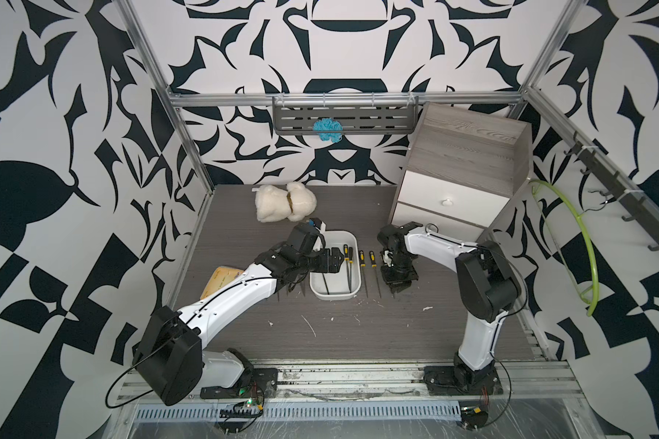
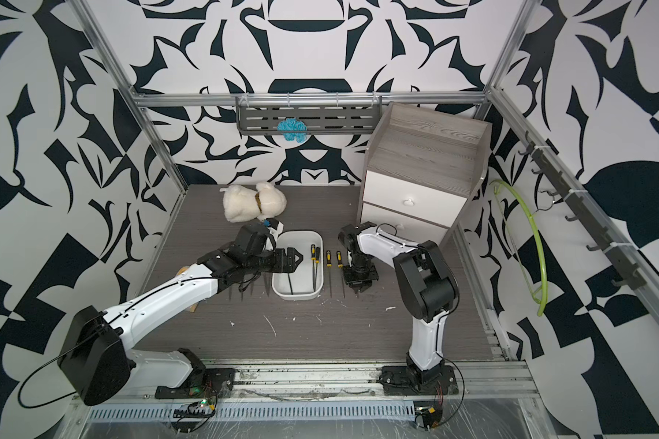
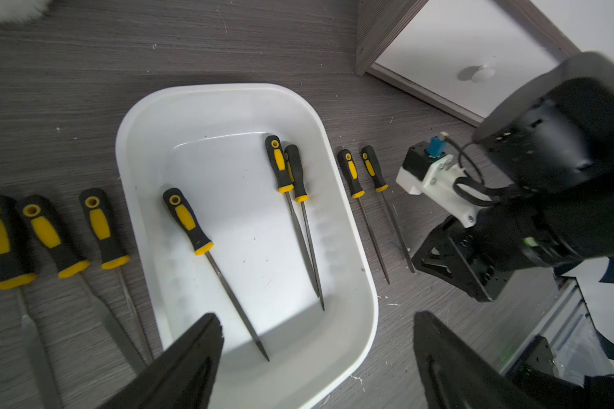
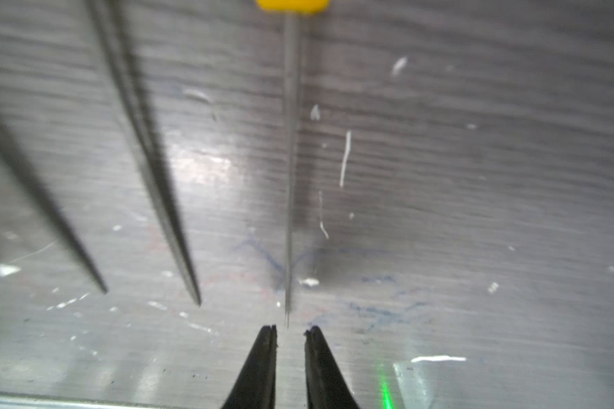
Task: Take the file tool out of the storage box
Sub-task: Place the file tool at the center of the board, then pick up the file tool from the storage box.
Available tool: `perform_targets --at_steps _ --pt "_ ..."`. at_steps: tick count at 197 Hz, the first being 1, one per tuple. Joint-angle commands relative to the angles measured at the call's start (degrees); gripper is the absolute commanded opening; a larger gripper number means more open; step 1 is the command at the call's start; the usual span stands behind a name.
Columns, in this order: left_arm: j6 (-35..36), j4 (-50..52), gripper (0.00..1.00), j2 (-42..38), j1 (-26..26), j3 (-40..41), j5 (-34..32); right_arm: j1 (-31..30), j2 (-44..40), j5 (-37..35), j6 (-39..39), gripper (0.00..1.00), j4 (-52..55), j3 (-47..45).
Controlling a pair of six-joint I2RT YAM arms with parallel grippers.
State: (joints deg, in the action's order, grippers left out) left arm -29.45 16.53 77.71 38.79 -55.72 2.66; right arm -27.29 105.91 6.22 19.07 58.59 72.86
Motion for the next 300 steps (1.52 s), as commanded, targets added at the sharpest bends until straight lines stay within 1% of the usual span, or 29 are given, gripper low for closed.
perform_targets --at_steps 1,19,21,25,40,49,67,82,91,98,117,128,149,156,162,168,187,201,222,241,263,273,300 --pt "-1.6 2.6 0.87 2.6 0.5 -3.3 -1.3 0.2 -7.6 0.9 0.4 0.22 -0.6 -0.9" --pt "-1.5 5.1 0.86 8.1 1.0 -7.4 -0.7 0.1 -14.0 5.1 1.5 0.22 -5.8 -3.0" --pt "-1.5 5.6 0.83 8.8 1.1 -8.0 -0.6 0.1 -14.8 5.6 1.6 0.22 -6.4 -3.2" --pt "-1.3 6.7 0.81 10.4 1.2 -9.4 -0.6 0.2 -16.3 6.5 1.9 0.22 -8.1 -3.9" --pt "-0.4 11.9 0.76 16.2 1.6 -14.8 -3.4 0.2 -22.0 8.6 3.8 0.22 -15.8 -7.6" --pt "-0.1 14.4 0.73 19.2 1.8 -17.4 -5.1 0.2 -25.1 9.1 4.3 0.22 -20.5 -10.1" --pt "0.4 17.3 0.61 24.2 1.8 -21.3 -5.8 0.2 -29.8 8.1 5.0 0.22 -28.3 -15.1" --pt "0.0 19.0 0.59 27.8 1.9 -24.2 -6.1 0.2 -32.5 8.1 4.3 0.22 -33.9 -18.9" --pt "0.1 20.0 0.55 29.9 1.8 -25.9 -6.4 0.3 -33.4 8.1 4.5 0.22 -36.1 -20.5" --pt "0.3 20.7 0.54 31.4 1.8 -27.5 -6.7 0.2 -33.9 8.4 4.7 0.22 -36.4 -21.0" --pt "0.3 21.0 0.55 35.6 1.8 -31.2 -7.0 0.1 -34.7 12.3 5.1 0.22 -36.8 -21.4" --pt "0.3 22.3 0.56 38.4 1.9 -34.1 -6.9 0.1 -35.9 12.0 5.1 0.22 -37.3 -22.4" --pt "1.3 23.1 0.54 42.0 1.9 -37.2 -8.1 0.1 -38.8 10.2 5.3 0.22 -37.7 -24.8" --pt "1.6 23.1 0.53 42.6 2.0 -37.6 -8.9 0.1 -39.5 10.2 5.2 0.22 -37.8 -25.1" --pt "1.9 23.4 0.48 43.1 1.9 -38.2 -9.5 0.1 -39.9 10.1 5.2 0.22 -37.8 -25.3" --pt "2.3 23.6 0.46 43.5 1.8 -38.5 -10.1 0.1 -40.3 10.0 5.2 0.22 -37.8 -25.4" --pt "2.9 22.3 0.46 44.0 1.7 -38.4 -10.9 0.1 -40.7 9.9 5.3 0.22 -37.9 -25.6" --pt "3.4 21.0 0.46 44.6 1.5 -38.6 -9.6 0.2 -40.4 10.1 5.5 0.22 -38.1 -25.6" --pt "3.8 18.2 0.49 45.2 1.5 -38.6 -8.2 0.2 -39.8 10.5 5.6 0.22 -38.3 -25.6" --pt "3.9 20.2 0.49 47.1 1.5 -41.3 -9.0 0.1 -39.6 10.6 5.5 0.22 -38.3 -25.6" --pt "4.6 22.0 0.46 48.5 1.8 -42.7 -12.5 0.1 -39.9 10.6 5.6 0.22 -38.3 -25.7" --pt "4.7 21.8 0.39 48.7 1.7 -42.5 -12.8 0.1 -40.1 10.6 5.6 0.22 -38.3 -25.8" --pt "4.7 22.2 0.37 49.4 1.8 -42.7 -13.3 0.1 -40.4 10.4 5.6 0.22 -38.2 -25.8"
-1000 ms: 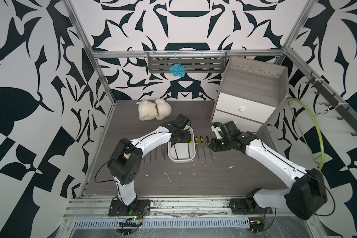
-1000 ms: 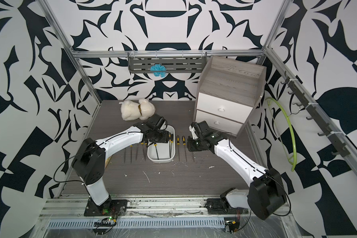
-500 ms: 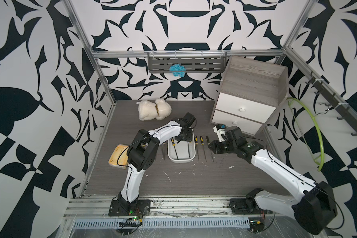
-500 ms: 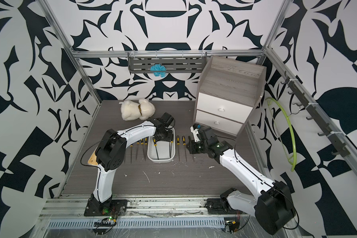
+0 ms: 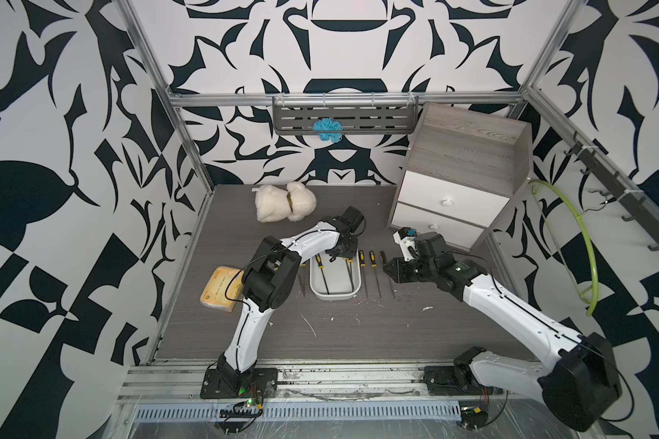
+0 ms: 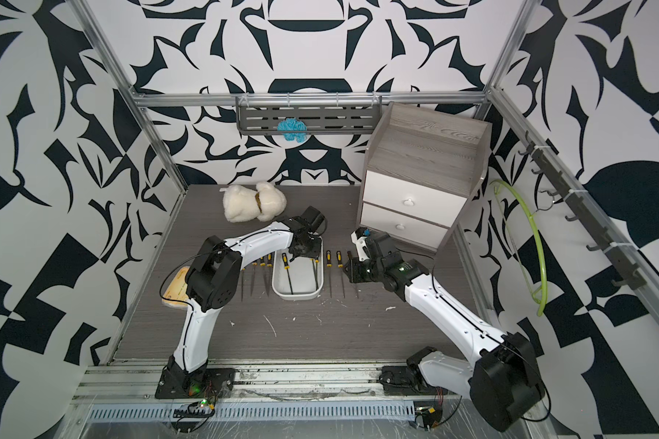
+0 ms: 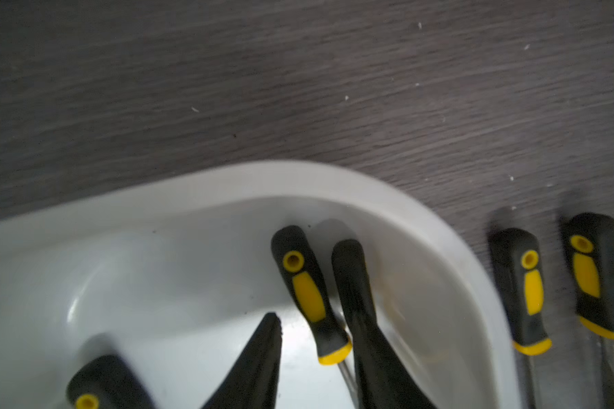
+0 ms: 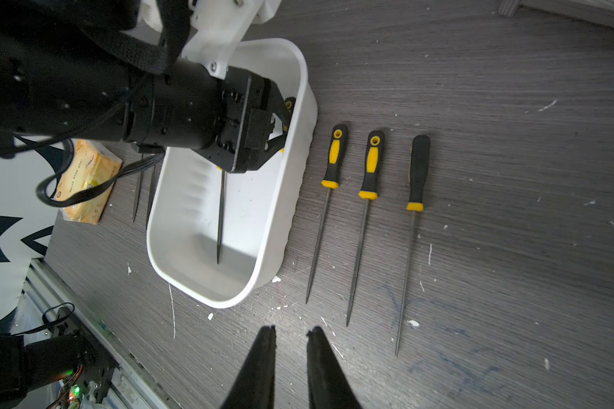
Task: Take the file tool out of the storage box
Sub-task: Pick up the file tool from the storage box.
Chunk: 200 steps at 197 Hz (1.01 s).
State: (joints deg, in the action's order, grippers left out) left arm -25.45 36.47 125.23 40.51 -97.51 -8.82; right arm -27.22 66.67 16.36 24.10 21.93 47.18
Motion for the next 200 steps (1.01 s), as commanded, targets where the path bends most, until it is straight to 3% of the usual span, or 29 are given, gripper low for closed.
perform_targets --at_steps 1,92,111,135,173,200 --pt "0.7 2.2 0.37 1.9 0.0 -0.9 -1.8 0.1 -1.2 0.3 0.6 0.22 -1.6 -0.2" --pt "0.4 0.9 0.37 -1.3 0.1 2.8 -5.0 0.1 -0.3 0.2 0.6 0.22 -1.6 -0.2" --pt "0.7 1.0 0.25 -1.2 0.1 2.7 -4.8 0.1 -0.1 0.3 0.6 0.22 -1.7 -0.2" --pt "0.3 0.6 0.32 -1.5 0.1 3.1 -3.6 0.1 0.0 0.3 0.6 0.22 -1.6 -0.2" --pt "-0.3 4.1 0.34 1.6 0.0 0.2 -2.8 0.1 -0.1 0.4 0.6 0.22 -1.6 -0.2" --pt "-0.9 4.4 0.27 2.5 0.1 -0.1 -1.4 0.1 -0.3 0.3 0.4 0.22 -1.6 -0.2"
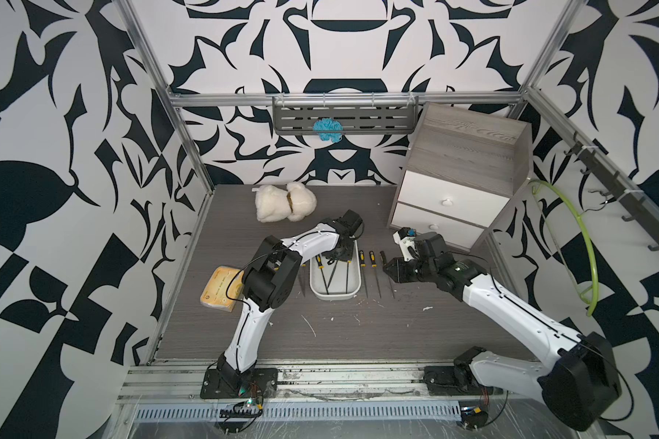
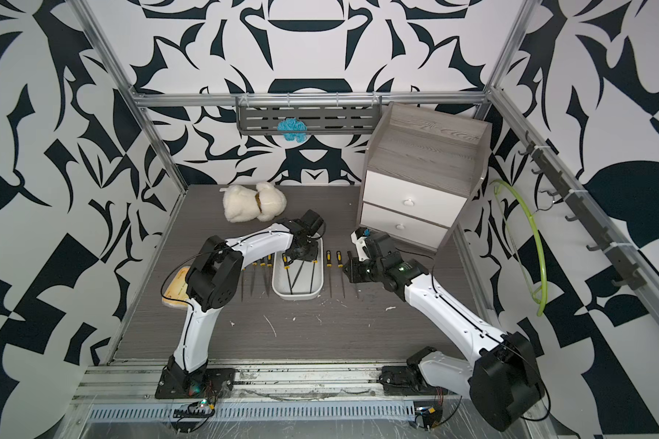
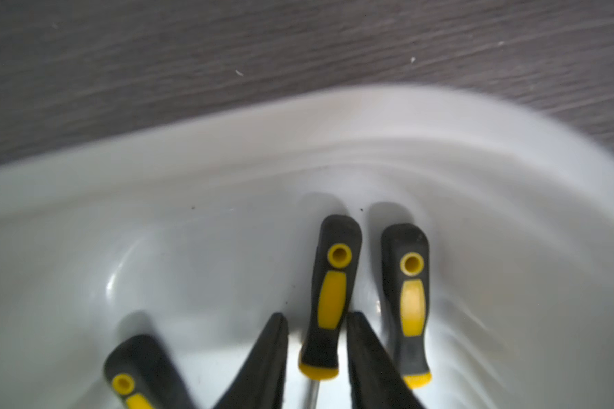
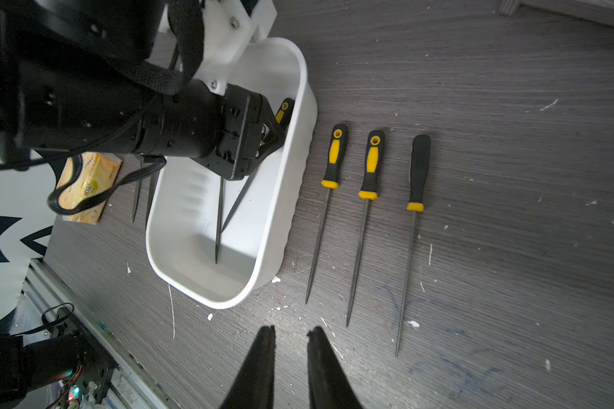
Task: Take the file tool out of the storage box
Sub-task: Pick up the file tool from the storage box.
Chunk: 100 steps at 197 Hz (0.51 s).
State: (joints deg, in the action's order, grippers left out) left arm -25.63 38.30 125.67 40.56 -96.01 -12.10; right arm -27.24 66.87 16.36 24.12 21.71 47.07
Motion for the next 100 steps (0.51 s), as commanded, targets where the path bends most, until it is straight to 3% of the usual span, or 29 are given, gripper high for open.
perform_targets --at_steps 1,24,100 --pt "-0.7 2.5 0.27 2.1 0.1 -1.6 1.9 0.1 -0.5 0.3 0.5 0.22 -1.4 -0.1" --pt "-1.1 -0.2 0.07 0.0 0.1 0.7 2.7 0.1 -0.6 0.3 0.5 0.22 -1.5 -0.2" --pt "-1.7 -11.0 0.04 -14.7 0.0 10.8 2.4 0.1 -0.5 0.6 0.6 0.22 -2.2 -0.5"
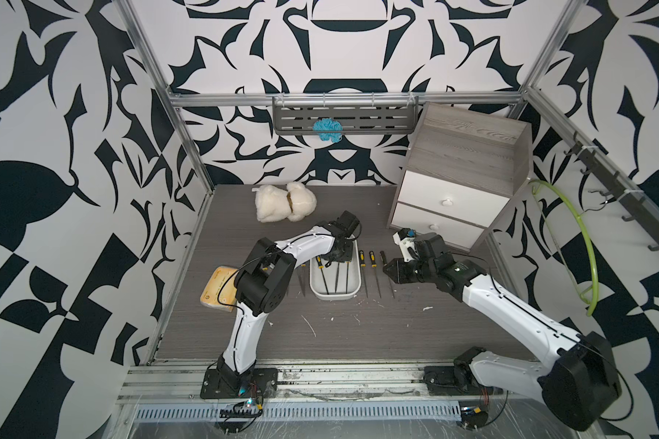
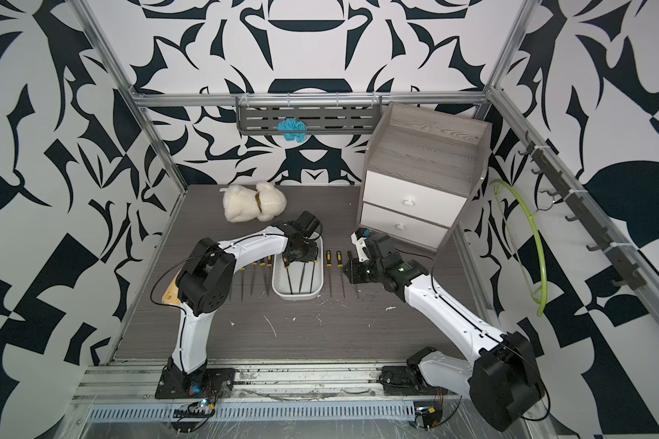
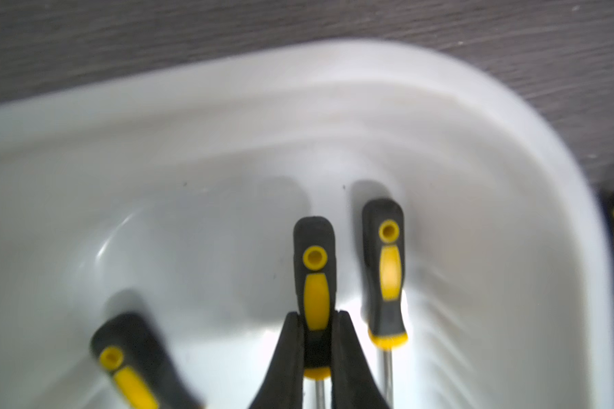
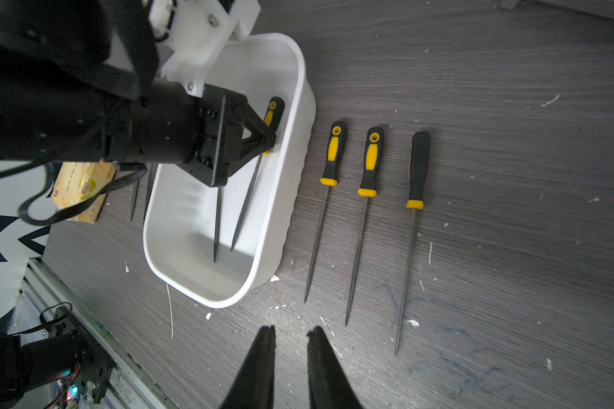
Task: Take the file tool out of the storage box
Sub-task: Pick up the file tool from the storage box.
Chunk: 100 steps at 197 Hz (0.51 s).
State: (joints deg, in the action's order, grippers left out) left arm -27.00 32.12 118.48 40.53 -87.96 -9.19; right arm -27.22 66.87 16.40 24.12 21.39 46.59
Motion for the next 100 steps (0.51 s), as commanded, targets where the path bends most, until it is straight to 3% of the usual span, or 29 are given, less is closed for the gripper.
perform_targets --at_steps 1,67,100 --pt "-0.3 -5.1 0.04 -7.8 0.0 3.0 -0.6 0.1 -0.5 0.6 0.6 0.22 -1.9 0.0" --pt "1.9 -12.0 0.01 -22.8 -0.8 9.3 -2.0 0.0 -0.7 1.2 0.7 0.22 -3.3 -0.6" --pt "0.2 -17.7 0.00 -33.9 -1.4 17.0 3.4 -0.1 -1.2 6.4 1.1 0.22 -6.8 -1.5"
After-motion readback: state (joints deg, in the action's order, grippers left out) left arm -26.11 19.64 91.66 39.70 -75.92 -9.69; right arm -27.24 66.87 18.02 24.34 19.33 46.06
